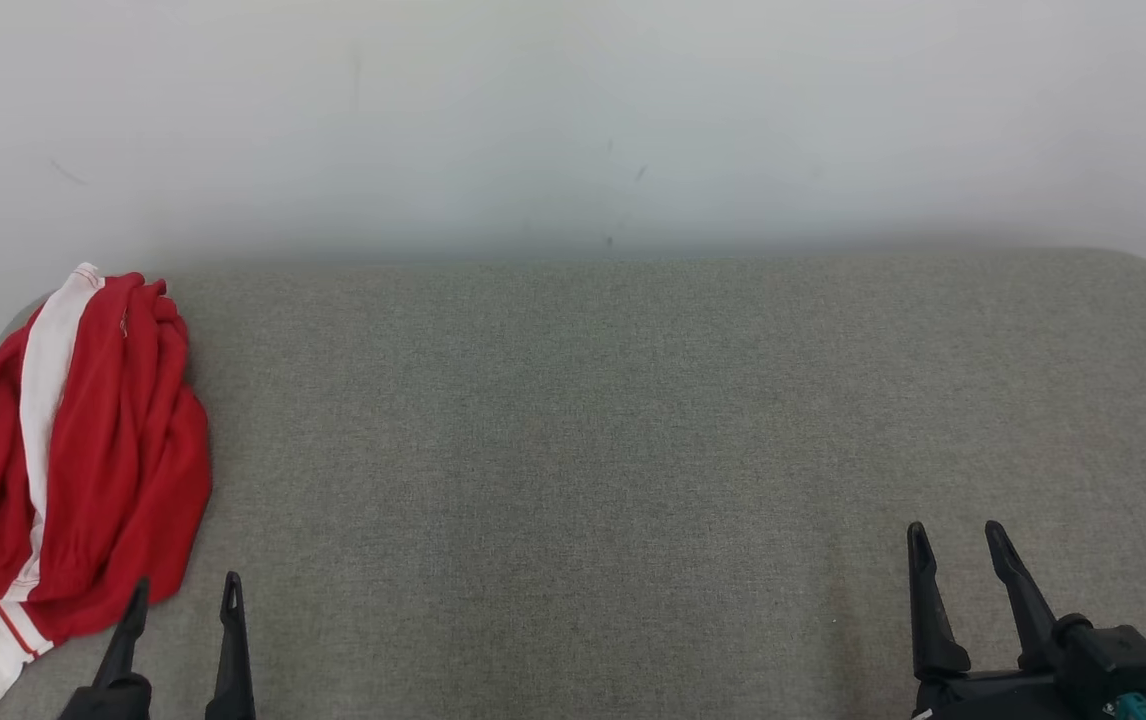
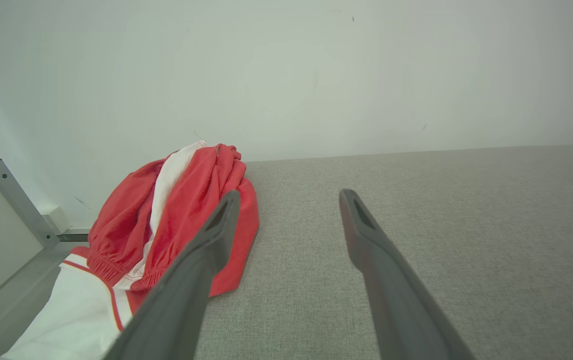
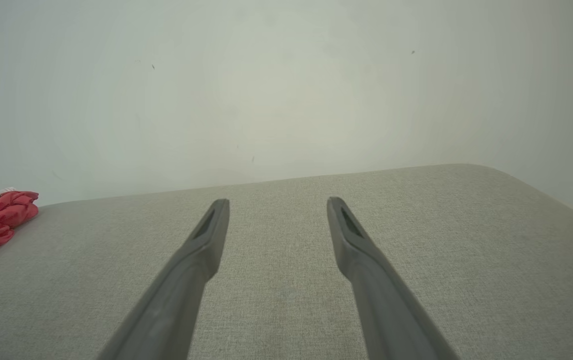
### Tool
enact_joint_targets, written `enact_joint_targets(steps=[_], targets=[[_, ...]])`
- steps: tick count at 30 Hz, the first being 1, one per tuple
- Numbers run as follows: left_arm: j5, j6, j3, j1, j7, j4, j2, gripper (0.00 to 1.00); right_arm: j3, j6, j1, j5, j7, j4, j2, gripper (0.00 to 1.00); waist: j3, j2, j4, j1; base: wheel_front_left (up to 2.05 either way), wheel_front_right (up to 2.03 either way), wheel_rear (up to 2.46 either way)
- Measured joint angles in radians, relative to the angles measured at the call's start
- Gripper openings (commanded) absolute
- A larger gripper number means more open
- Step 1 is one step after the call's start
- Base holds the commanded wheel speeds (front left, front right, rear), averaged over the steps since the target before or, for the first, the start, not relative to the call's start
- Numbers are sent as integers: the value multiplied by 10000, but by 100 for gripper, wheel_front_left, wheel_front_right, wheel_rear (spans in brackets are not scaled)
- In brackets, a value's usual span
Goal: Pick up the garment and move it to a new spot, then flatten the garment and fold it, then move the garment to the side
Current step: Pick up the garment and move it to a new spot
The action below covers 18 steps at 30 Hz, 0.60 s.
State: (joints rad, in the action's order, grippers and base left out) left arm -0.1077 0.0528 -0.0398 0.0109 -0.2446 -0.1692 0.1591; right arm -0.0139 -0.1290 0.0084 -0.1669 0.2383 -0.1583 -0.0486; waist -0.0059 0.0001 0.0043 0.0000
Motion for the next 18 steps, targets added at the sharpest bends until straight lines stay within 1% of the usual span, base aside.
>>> enact_joint_targets(steps=[9, 13, 18], targets=[[-86, -25, 75, -12, 48, -38, 54, 100, -84, 0, 59, -13, -69, 59, -2, 100, -18, 0, 103, 0, 0, 0, 0], [-138, -42, 82, -57, 86, -52, 119, 100, -121, 0, 114, -84, -90, 48, -2, 100, -18, -1, 321, 0, 0, 0, 0], [-247, -2, 36, -94, 102, -113, 257, 100, -128, 0, 134, -142, -90, 17, -2, 100, 20, 0, 758, 0, 0, 0, 0]])
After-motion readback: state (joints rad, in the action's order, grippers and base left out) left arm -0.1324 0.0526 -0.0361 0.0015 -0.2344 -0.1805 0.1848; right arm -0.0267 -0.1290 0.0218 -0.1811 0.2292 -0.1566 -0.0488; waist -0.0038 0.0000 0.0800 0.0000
